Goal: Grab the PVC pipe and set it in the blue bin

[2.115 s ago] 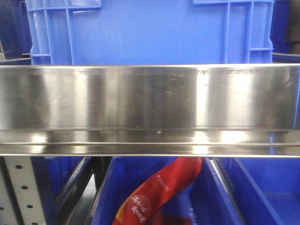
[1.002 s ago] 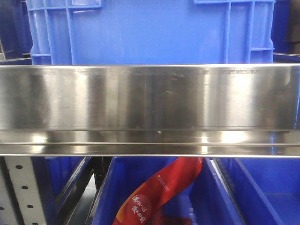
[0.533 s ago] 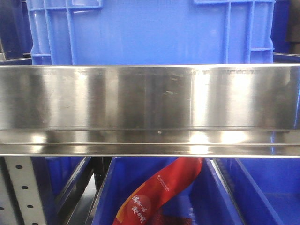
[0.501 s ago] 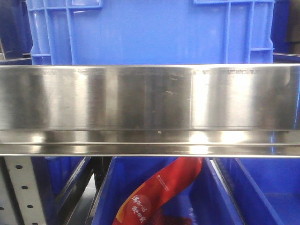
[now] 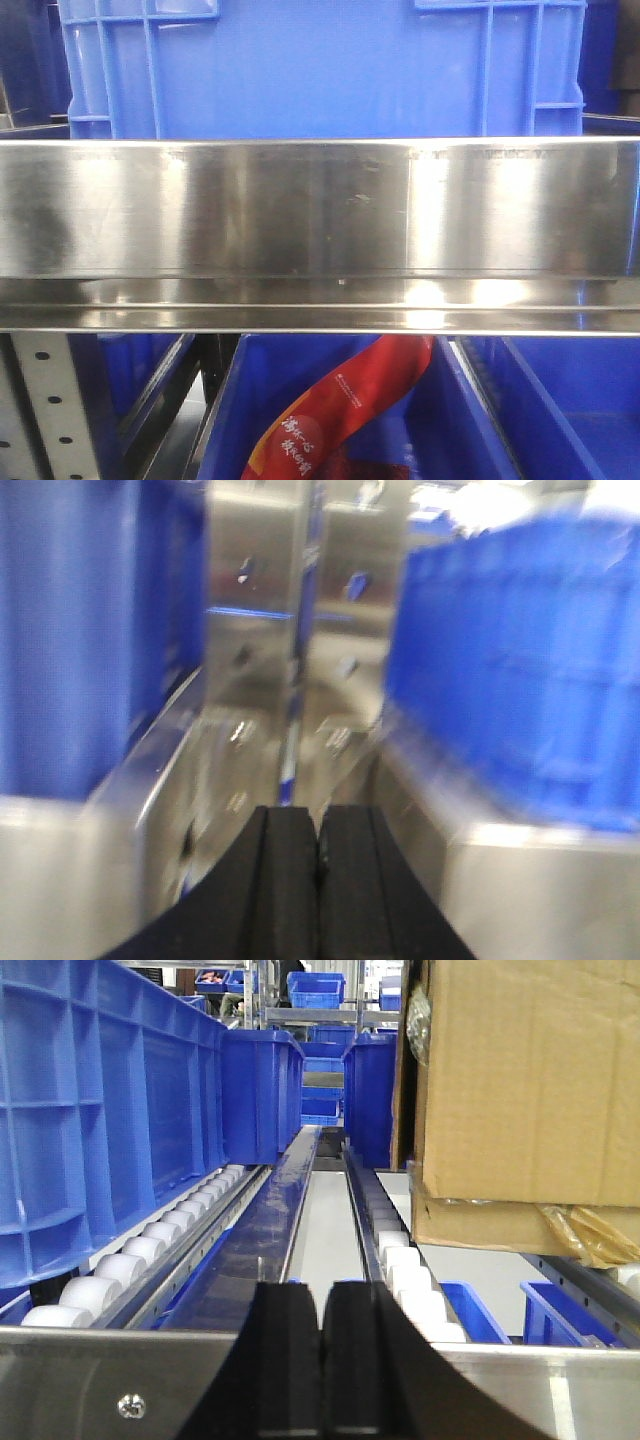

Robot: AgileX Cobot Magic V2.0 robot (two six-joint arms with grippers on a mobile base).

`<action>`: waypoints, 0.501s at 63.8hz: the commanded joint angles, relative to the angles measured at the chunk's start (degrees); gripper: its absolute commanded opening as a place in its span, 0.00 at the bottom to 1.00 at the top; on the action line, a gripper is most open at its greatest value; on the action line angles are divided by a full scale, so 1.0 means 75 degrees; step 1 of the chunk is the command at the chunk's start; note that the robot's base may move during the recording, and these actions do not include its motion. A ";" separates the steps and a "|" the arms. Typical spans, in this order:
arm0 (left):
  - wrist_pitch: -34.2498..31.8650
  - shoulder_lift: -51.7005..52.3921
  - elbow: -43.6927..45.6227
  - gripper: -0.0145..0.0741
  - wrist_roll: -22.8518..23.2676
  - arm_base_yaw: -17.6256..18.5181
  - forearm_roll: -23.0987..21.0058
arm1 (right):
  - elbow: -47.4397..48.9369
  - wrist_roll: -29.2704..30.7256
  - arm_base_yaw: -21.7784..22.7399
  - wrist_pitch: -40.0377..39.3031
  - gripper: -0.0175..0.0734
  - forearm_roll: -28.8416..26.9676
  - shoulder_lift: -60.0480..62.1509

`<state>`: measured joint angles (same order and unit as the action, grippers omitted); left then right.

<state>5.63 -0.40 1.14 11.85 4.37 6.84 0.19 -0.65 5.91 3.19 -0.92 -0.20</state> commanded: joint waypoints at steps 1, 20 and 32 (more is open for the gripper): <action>-0.0499 0.0054 -0.0151 0.04 -0.0036 -0.0180 -0.0035 | -0.0025 0.0007 0.0042 -0.0138 0.01 0.0050 0.0027; -0.0704 0.0054 -0.0151 0.04 -0.1253 -0.0410 -0.0823 | -0.0025 0.0007 0.0042 -0.0138 0.01 0.0050 0.0027; -0.0892 0.0054 -0.0151 0.04 -0.1238 -0.0410 -0.0823 | -0.0025 0.0007 0.0042 -0.0138 0.01 0.0050 0.0027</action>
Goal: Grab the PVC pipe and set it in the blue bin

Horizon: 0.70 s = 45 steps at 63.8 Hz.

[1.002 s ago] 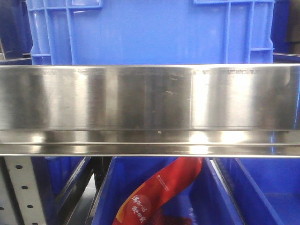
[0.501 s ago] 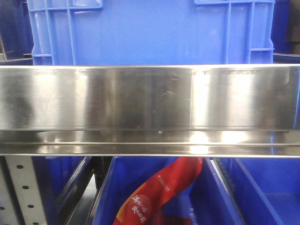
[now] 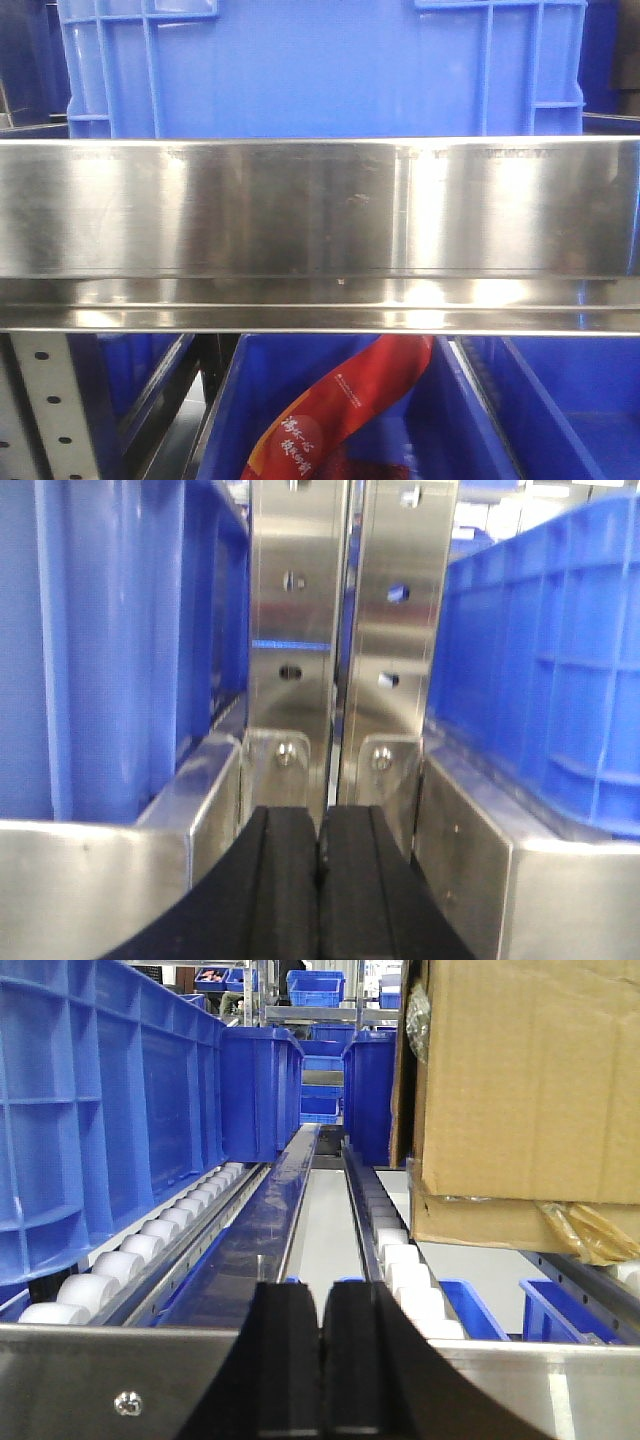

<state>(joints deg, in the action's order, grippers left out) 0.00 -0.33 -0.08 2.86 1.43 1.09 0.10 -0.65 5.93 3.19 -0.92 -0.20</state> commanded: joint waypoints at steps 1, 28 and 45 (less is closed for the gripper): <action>-0.0141 0.0043 0.0010 0.04 -0.0040 -0.0019 -0.0057 | -0.0013 0.0007 0.0039 -0.0138 0.01 0.0050 0.0027; -0.0141 0.0043 0.0010 0.04 -0.0040 -0.0019 -0.0057 | -0.0013 0.0007 0.0039 -0.0138 0.01 0.0050 0.0027; -0.0141 0.0043 0.0010 0.04 -0.0040 -0.0019 -0.0057 | -0.0013 0.0007 0.0039 -0.0138 0.01 0.0050 0.0027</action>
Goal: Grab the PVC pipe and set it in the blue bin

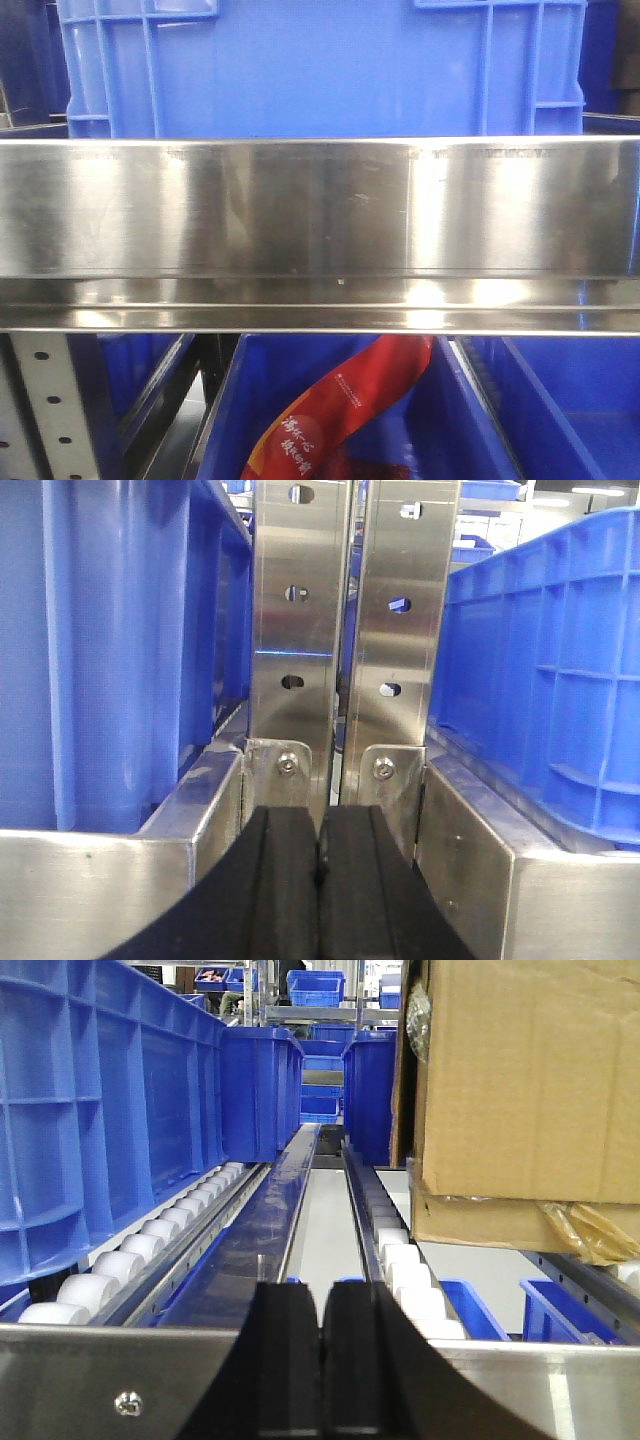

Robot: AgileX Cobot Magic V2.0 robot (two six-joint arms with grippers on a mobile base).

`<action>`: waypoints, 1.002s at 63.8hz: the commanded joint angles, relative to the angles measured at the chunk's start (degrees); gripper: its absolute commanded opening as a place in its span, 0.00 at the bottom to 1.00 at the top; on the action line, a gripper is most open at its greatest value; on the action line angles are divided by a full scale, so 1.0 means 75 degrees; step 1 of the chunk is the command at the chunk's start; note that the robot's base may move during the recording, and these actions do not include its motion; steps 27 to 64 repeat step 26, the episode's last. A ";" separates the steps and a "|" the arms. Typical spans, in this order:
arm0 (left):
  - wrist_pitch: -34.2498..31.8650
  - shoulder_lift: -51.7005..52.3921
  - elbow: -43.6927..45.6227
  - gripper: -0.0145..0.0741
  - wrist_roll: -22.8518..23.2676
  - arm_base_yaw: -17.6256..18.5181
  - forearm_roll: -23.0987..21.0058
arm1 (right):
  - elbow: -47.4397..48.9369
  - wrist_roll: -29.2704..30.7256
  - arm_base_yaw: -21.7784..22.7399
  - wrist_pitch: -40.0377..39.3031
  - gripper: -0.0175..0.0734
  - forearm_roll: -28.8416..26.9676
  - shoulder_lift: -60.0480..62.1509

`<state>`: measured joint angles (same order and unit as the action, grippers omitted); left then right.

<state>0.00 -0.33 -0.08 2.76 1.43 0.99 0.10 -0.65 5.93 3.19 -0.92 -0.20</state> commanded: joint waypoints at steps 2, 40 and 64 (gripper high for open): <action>-0.0141 0.0043 0.0010 0.04 -0.0026 -0.0019 -0.0044 | -0.0013 0.0007 0.0039 -0.0138 0.01 0.0050 0.0027; -0.0141 0.0043 0.0010 0.04 -0.0026 -0.0019 -0.0044 | -0.0013 0.0007 0.0039 -0.0138 0.01 0.0050 0.0027; -0.0141 0.0043 0.0010 0.04 -0.0026 -0.0019 -0.0044 | -0.0013 0.0007 0.0039 -0.0138 0.01 0.0050 0.0027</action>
